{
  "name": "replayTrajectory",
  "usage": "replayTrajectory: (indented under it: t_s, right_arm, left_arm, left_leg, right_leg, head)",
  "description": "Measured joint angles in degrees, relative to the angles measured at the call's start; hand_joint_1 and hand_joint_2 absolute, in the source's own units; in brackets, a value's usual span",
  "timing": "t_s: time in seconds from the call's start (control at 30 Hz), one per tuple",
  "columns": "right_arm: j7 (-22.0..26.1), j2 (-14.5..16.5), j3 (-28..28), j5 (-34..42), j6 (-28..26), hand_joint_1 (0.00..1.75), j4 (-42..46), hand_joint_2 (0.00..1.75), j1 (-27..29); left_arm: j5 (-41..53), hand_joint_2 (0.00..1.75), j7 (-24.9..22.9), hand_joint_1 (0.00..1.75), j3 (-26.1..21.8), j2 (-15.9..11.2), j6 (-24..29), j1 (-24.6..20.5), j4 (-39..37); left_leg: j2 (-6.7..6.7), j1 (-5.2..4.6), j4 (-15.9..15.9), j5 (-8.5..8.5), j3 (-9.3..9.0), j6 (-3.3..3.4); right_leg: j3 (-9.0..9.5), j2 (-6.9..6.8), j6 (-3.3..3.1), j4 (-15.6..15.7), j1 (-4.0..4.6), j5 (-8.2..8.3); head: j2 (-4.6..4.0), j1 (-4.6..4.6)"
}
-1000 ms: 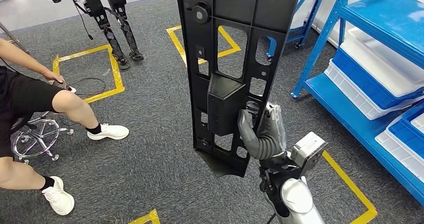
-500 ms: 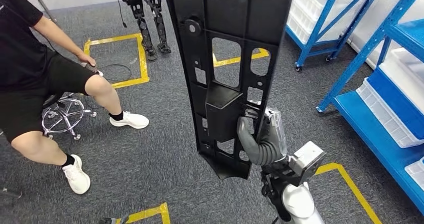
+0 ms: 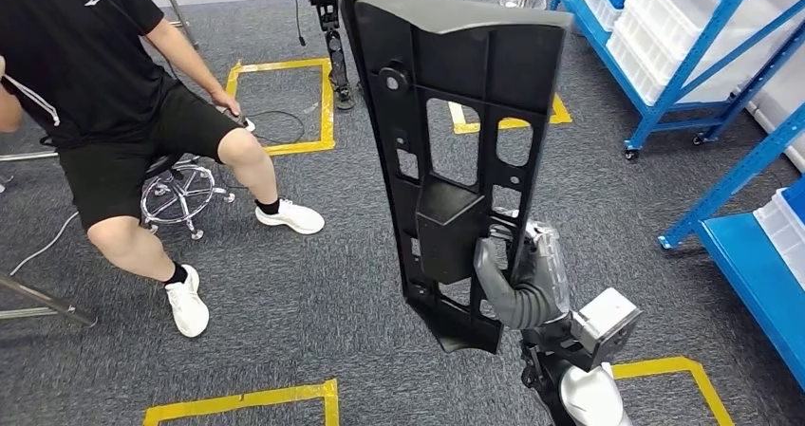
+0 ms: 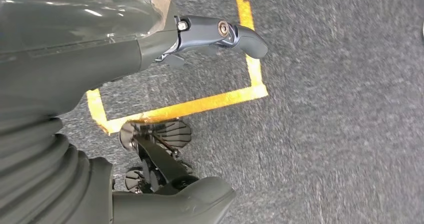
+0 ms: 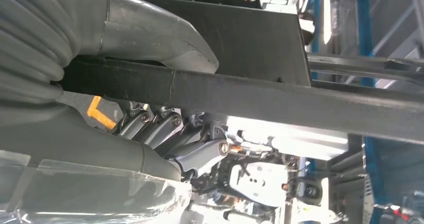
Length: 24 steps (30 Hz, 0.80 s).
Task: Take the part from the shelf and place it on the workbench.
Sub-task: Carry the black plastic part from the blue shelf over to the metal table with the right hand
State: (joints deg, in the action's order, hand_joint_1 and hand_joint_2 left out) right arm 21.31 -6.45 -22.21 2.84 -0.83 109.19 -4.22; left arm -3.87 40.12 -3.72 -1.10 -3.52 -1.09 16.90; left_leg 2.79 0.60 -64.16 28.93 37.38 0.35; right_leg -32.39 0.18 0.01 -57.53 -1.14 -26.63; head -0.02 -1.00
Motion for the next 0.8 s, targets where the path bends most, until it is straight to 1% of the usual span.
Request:
replayTrajectory:
  t_s: [0.03,0.07,0.1,0.13,0.17,0.2,0.23,0.27,0.3,0.33,0.37,0.4,0.43,0.47,0.5,0.53,0.57,0.6,0.63,0.67,0.7,0.73,0.77,0.8]
  right_arm:
    - [-0.15,0.12,0.01,-0.08,0.28,1.75,0.07,1.75,0.03]
    - [-0.37,0.22,0.01,-0.14,0.59,1.75,0.10,1.75,0.05]
    - [-0.63,0.32,0.01,-0.20,0.92,1.75,0.10,1.75,0.07]
    - [-0.87,0.43,0.01,-0.25,1.24,1.75,0.10,1.75,0.09]
    - [-1.06,0.55,0.01,-0.29,1.59,1.75,0.10,1.75,0.10]
    - [-1.15,0.72,0.03,-0.30,1.88,1.75,0.12,1.75,0.11]
    - [-1.20,0.89,0.07,-0.30,2.12,1.75,0.15,1.75,0.11]
    - [-1.24,1.03,0.16,-0.30,2.42,1.75,0.20,1.75,0.08]
    - [-1.27,1.15,0.27,-0.30,2.67,1.75,0.24,1.75,0.06]
    - [-1.30,1.22,0.37,-0.30,2.90,1.75,0.27,1.75,0.03]
    - [-1.36,1.33,0.45,-0.30,3.13,1.75,0.27,1.75,-0.01]
    - [-1.44,1.45,0.49,-0.30,3.27,1.75,0.31,1.75,-0.01]
    - [-1.52,1.56,0.54,-0.30,3.41,1.75,0.34,1.75,-0.03]
    - [-1.58,1.66,0.61,-0.30,3.54,1.75,0.40,1.75,-0.04]
    - [-1.61,1.68,0.70,-0.30,3.69,1.75,0.46,1.75,-0.04]
    - [-1.66,1.68,0.80,-0.30,3.83,1.75,0.48,1.75,-0.02]
    - [-1.72,1.66,0.90,-0.30,3.94,1.75,0.49,1.75,0.02]
    - [-1.78,1.64,0.98,-0.30,4.04,1.75,0.48,1.75,0.06]
    - [-1.84,1.62,1.04,-0.28,4.12,1.75,0.47,1.75,0.06]
    - [-1.86,1.61,1.08,-0.26,4.19,1.75,0.45,1.75,0.03]
    - [-1.90,1.62,1.11,-0.24,4.30,1.75,0.45,1.75,-0.01]
    - [-1.94,1.62,1.16,-0.22,4.44,1.75,0.44,1.75,-0.04]
    - [-1.97,1.62,1.23,-0.21,4.61,1.75,0.43,1.75,-0.05]
    - [-1.98,1.64,1.31,-0.21,4.82,1.75,0.41,1.75,-0.05]
  left_arm:
    - [-0.01,1.75,0.01,0.00,-0.14,-0.03,0.00,-0.04,-0.10]
    - [-0.01,1.75,0.01,0.00,-0.32,-0.06,-0.01,-0.07,-0.25]
    - [-0.01,1.75,-0.01,0.00,-0.49,-0.06,-0.01,-0.03,-0.50]
    - [0.00,1.75,-0.03,0.00,-0.66,-0.06,0.01,0.01,-0.78]
    - [0.00,1.75,-0.14,0.00,-0.83,-0.06,0.06,0.05,-1.12]
    - [0.00,1.75,-0.33,0.00,-0.96,-0.09,0.15,0.05,-1.46]
    - [0.01,1.75,-0.61,0.00,-1.06,-0.12,0.23,-0.01,-1.73]
    - [0.01,1.75,-1.00,0.00,-1.16,-0.18,0.30,-0.13,-2.03]
    - [-0.03,1.75,-1.36,0.00,-1.27,-0.24,0.32,-0.28,-2.31]
    - [-0.09,1.75,-1.67,0.00,-1.40,-0.28,0.31,-0.40,-2.58]
    - [-0.16,1.75,-1.91,0.00,-1.62,-0.33,0.30,-0.48,-2.89]
    - [-0.25,1.75,-2.02,0.00,-1.85,-0.35,0.28,-0.47,-3.15]
    - [-0.32,1.75,-2.07,0.00,-2.06,-0.37,0.28,-0.43,-3.35]
    - [-0.40,1.75,-2.07,0.00,-2.27,-0.38,0.31,-0.46,-3.54]
    - [-0.52,1.75,-2.16,0.00,-2.40,-0.39,0.39,-0.53,-3.64]
    - [-0.65,1.75,-2.68,0.00,-2.52,-0.40,0.49,-0.64,-3.78]
    - [-0.78,1.75,-3.77,0.00,-2.71,-0.41,0.64,-0.79,-3.99]
    - [-0.92,1.75,-5.49,0.00,-2.98,-0.41,0.93,-0.88,-4.25]
    - [-1.05,1.75,-7.51,0.00,-3.29,-0.41,1.26,-0.91,-4.49]
    - [-1.20,1.75,-9.36,0.00,-3.61,-0.41,1.62,-0.91,-4.69]
    - [-1.36,1.75,-10.91,0.00,-3.85,-0.41,1.99,-0.86,-4.80]
    - [-1.47,1.75,-11.97,0.00,-4.01,-0.41,2.20,-0.83,-4.85]
    - [-1.52,1.75,-12.71,0.00,-4.14,-0.41,2.31,-0.83,-4.90]
    - [-1.52,1.75,-13.31,0.00,-4.25,-0.42,2.43,-0.87,-4.95]
  left_leg:
    - [-1.31,0.03,-3.57,1.80,1.79,-0.24]
    - [-1.97,0.15,-7.23,3.29,3.71,-0.46]
    - [-2.30,0.26,-9.55,3.87,5.01,-0.62]
    - [-2.49,0.36,-10.11,3.52,5.42,-0.71]
    - [-2.72,0.43,-8.60,2.25,4.74,-0.74]
    - [-3.30,0.48,-5.03,0.32,2.89,-0.67]
    - [-4.45,0.39,-1.00,-1.23,0.76,-0.54]
    - [-5.28,0.21,2.38,-2.42,-1.04,-0.27]
    - [-5.89,-0.02,4.55,-2.99,-2.17,0.04]
    - [-5.97,-0.29,5.32,-3.00,-2.47,0.37]
    - [-5.25,-0.49,5.41,-3.07,-2.41,0.76]
    - [-4.65,-0.39,5.70,-3.23,-2.56,1.17]
    - [-4.08,-0.31,6.09,-3.44,-2.82,1.55]
    - [-3.51,-0.17,6.46,-3.67,-3.13,1.92]
    - [-2.96,0.00,6.73,-3.86,-3.43,2.21]
    - [-2.36,-0.05,6.78,-3.89,-3.50,2.35]
    - [-1.66,-0.05,6.76,-3.90,-3.50,2.44]
    - [-0.89,-0.06,6.74,-3.88,-3.51,2.47]
    - [-0.17,-0.06,6.72,-3.86,-3.53,2.47]
    - [0.44,-0.05,6.68,-3.84,-3.56,2.45]
    - [1.07,-0.03,6.63,-3.81,-3.61,2.39]
    - [1.67,0.00,6.51,-3.74,-3.61,2.28]
    - [2.25,0.00,6.33,-3.65,-3.49,2.09]
    - [2.94,-0.08,6.01,-3.48,-3.27,1.80]
  right_leg:
    - [0.06,-0.54,-0.27,0.01,0.12,-0.11]
    - [0.10,-1.16,-0.46,0.00,0.25,-0.20]
    - [0.13,-1.82,-0.57,-0.01,0.35,-0.29]
    - [0.18,-2.43,-0.65,-0.02,0.40,-0.38]
    - [0.26,-3.01,-0.66,-0.02,0.44,-0.48]
    - [0.41,-3.55,-0.62,-0.03,0.46,-0.60]
    - [0.57,-4.02,-0.47,-0.04,0.56,-0.76]
    - [0.72,-4.52,-0.23,-0.06,0.78,-0.96]
    - [0.83,-5.00,0.01,-0.08,0.98,-1.13]
    - [0.92,-5.48,0.28,-0.07,1.13,-1.28]
    - [1.05,-6.00,0.57,-0.01,1.19,-1.38]
    - [1.04,-6.23,0.86,-0.09,1.21,-1.56]
    - [1.00,-5.71,1.09,-0.60,1.14,-1.94]
    - [0.49,-4.65,1.13,-2.02,1.09,-2.74]
    - [-0.70,-3.21,0.99,-4.66,0.99,-4.01]
    - [-2.31,-1.87,0.72,-8.18,0.79,-5.46]
    - [-4.30,-1.14,0.52,-11.98,0.70,-6.83]
    - [-5.92,-0.81,0.56,-14.83,0.61,-7.56]
    - [-6.77,-0.68,0.82,-16.03,0.54,-7.54]
    - [-6.87,-0.60,1.19,-15.73,0.48,-6.96]
    - [-5.95,-0.44,1.69,-13.43,0.35,-5.65]
    - [-4.49,0.05,2.21,-10.09,0.12,-4.11]
    - [-2.99,1.17,2.62,-6.65,-0.19,-2.81]
    - [-1.62,2.13,2.78,-3.63,-0.43,-1.70]
  head:
    - [-0.01,-0.09]
    - [-0.01,-0.09]
    - [-0.01,-0.09]
    - [-0.01,-0.09]
    - [-0.01,-0.10]
    - [-0.01,-0.10]
    - [-0.01,-0.12]
    - [-0.01,-0.09]
    - [0.00,-0.02]
    - [-0.01,0.07]
    - [-0.01,0.14]
    - [0.00,0.18]
    - [0.00,0.23]
    - [0.01,0.23]
    - [0.00,0.35]
    - [0.00,0.43]
    - [0.01,0.49]
    - [0.00,0.57]
    - [0.00,0.57]
    - [0.00,0.60]
    - [0.00,0.59]
    - [-0.01,0.61]
    - [-0.01,0.66]
    - [-0.01,0.68]
